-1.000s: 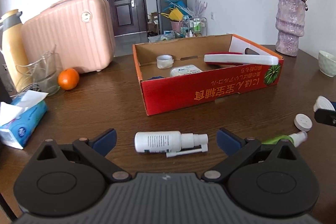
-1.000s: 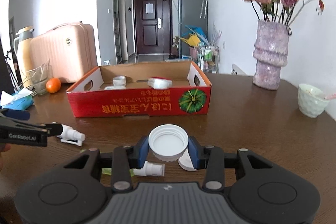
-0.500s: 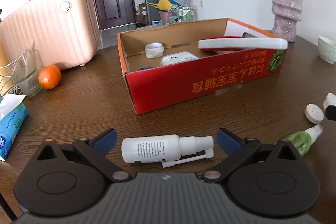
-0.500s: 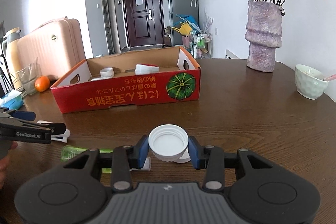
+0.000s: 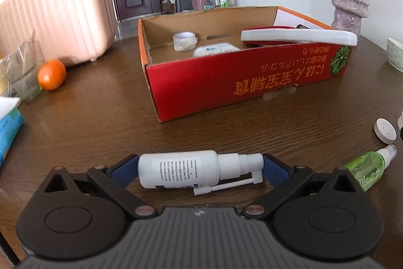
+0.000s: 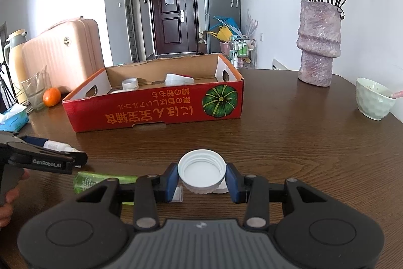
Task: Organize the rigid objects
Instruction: 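Lower the left tool onto the white spray bottle and close it while the right tool holds the cap, then carry the white spray bottle and white cap over the red box with both tools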
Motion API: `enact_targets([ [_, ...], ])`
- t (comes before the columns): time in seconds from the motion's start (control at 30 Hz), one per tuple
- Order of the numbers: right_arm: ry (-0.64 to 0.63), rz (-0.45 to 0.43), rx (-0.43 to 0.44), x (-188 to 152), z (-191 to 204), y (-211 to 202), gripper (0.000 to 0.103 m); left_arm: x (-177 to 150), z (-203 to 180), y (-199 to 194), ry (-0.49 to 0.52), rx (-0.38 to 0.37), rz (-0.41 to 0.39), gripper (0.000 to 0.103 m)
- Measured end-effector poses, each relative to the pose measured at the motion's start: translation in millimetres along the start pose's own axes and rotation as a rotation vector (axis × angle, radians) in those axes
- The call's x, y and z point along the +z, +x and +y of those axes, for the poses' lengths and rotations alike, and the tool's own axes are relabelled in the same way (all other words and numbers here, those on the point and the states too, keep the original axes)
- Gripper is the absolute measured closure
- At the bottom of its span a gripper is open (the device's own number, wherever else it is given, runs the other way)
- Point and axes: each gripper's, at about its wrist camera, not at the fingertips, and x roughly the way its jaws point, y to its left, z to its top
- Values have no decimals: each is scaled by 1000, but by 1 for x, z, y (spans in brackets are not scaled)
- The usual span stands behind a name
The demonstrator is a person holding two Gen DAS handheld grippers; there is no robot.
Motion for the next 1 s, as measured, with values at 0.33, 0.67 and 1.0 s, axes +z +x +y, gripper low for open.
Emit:
enact_targets([
  [0.33,-18,-21,4,-1,4,-6,64,0,5,-4,-34,34,-32,4],
  [0.67,-25,-40,6,-1,5,-10,64,-4,5,-31,-82,97,-112,4],
  [1.0,-32,-61,21,-3,9,-16,64,-12,-7,-67,-117,131,-183,4],
])
